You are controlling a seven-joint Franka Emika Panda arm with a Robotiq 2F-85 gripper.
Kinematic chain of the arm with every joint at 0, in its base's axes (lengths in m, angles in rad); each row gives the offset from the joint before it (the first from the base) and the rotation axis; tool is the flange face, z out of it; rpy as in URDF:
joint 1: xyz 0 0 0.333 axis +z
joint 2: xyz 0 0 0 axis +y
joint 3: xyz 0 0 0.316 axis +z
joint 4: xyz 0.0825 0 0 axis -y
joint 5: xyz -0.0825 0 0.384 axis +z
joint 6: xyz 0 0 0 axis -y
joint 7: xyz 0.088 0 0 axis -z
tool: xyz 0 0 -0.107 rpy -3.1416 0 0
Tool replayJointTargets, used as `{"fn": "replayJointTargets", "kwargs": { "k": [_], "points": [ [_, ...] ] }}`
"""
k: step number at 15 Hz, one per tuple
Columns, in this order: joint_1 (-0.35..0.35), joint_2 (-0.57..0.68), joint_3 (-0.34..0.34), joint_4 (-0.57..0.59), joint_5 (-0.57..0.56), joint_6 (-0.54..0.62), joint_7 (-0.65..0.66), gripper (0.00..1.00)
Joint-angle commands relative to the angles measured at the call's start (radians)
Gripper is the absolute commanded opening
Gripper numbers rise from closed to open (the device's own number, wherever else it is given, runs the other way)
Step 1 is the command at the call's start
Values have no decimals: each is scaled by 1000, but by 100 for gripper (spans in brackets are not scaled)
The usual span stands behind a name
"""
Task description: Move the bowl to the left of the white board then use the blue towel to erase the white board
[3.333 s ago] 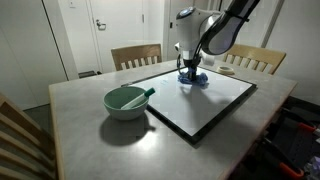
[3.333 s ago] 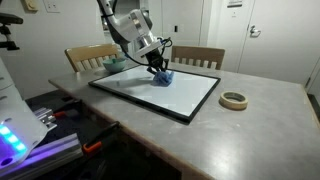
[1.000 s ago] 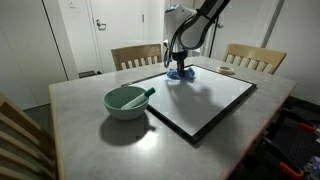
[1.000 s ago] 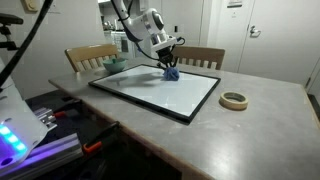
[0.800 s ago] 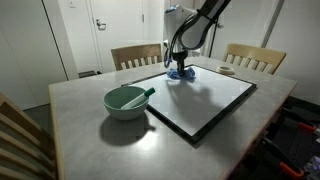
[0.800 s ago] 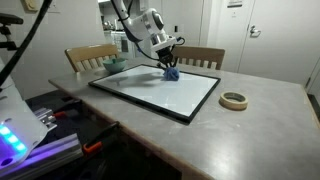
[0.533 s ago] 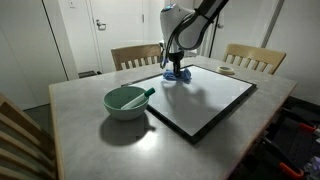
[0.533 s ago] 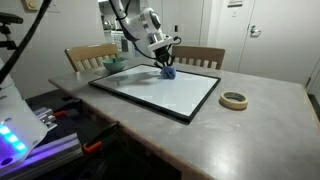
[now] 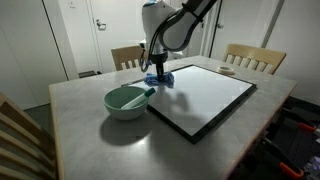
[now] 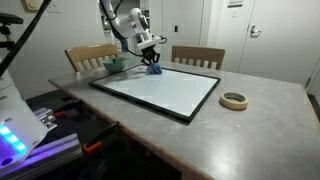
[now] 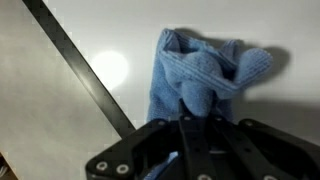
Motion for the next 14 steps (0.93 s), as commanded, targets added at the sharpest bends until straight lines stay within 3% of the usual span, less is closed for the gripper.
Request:
{"fn": "replayJointTargets", "kwargs": {
  "k": [1,10,14],
  "points": [
    [-7,93,3,53,4,20,-48,2],
    [-53,54,-125,-4,-23,10,21,2],
    [-48,73,-104,16,-9,5,14,2]
  ]
}}
